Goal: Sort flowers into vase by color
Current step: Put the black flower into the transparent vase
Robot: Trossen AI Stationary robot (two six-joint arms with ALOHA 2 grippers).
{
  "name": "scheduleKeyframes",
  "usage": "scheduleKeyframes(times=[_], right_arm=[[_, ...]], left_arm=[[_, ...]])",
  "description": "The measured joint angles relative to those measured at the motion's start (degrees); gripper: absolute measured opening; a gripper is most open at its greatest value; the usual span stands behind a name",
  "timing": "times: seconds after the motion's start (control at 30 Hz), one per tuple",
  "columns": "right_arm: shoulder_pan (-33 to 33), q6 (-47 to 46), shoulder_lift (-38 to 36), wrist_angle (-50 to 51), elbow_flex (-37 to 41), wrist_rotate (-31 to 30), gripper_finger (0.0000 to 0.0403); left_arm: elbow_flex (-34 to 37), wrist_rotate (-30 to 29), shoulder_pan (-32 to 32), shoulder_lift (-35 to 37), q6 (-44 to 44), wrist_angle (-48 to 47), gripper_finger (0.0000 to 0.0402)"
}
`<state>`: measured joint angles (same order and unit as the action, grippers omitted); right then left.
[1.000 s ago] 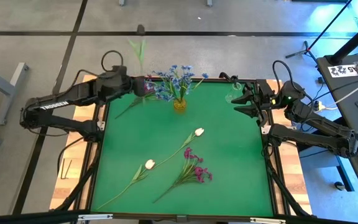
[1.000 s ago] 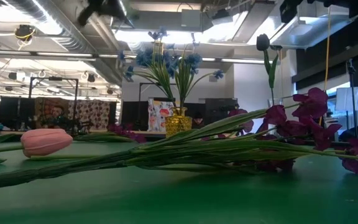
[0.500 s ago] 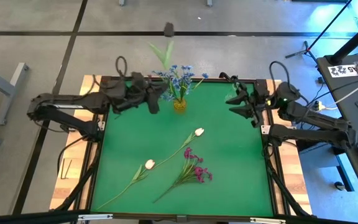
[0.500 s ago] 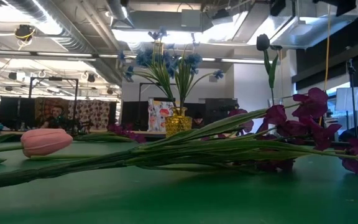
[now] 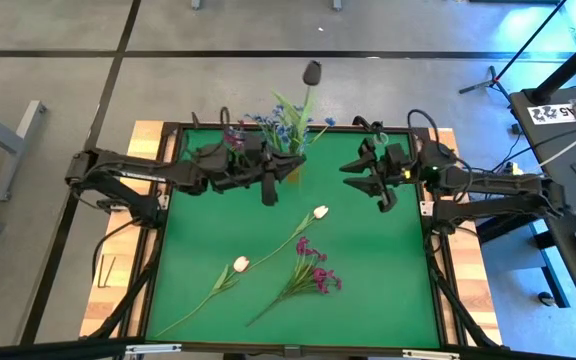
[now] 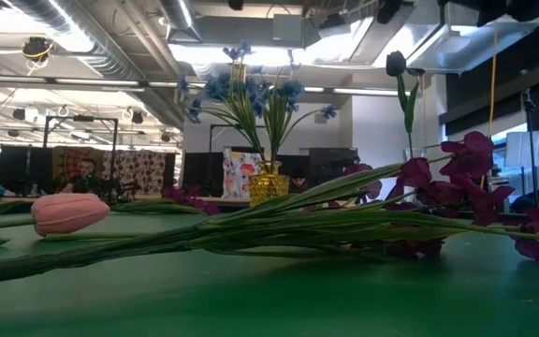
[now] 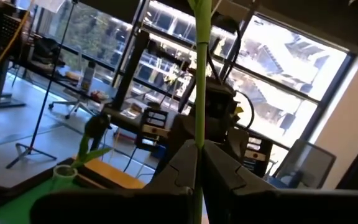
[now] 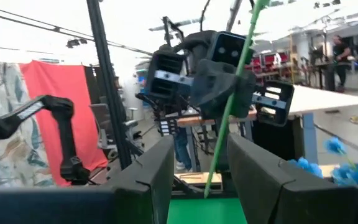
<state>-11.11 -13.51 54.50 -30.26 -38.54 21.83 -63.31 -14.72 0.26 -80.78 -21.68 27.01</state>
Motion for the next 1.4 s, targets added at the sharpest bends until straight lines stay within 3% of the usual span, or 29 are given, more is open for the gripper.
scheduleKeyframes(times=[0.4,0.97,1.13,1.4], right_arm=[[-0.1,0.5,8.1,-0.1,-5.3,0.2,0.0149],[-0.1,0.3,8.5,2.9,-7.9,-0.8,0.0145],[-0.2,0.4,8.5,5.3,-7.9,-0.8,0.0116],[-0.2,0.9,8.5,6.7,-7.9,-0.8,0.0021]], left_arm=[[0.0,0.1,-1.7,-6.5,1.3,1.8,0.0007],[0.0,-0.8,-3.9,-12.7,-0.3,2.0,0.0007],[0.0,-1.1,-3.8,-12.7,-0.3,2.1,0.0007],[0.0,-1.5,-3.8,-12.7,-0.3,2.0,0.0007]])
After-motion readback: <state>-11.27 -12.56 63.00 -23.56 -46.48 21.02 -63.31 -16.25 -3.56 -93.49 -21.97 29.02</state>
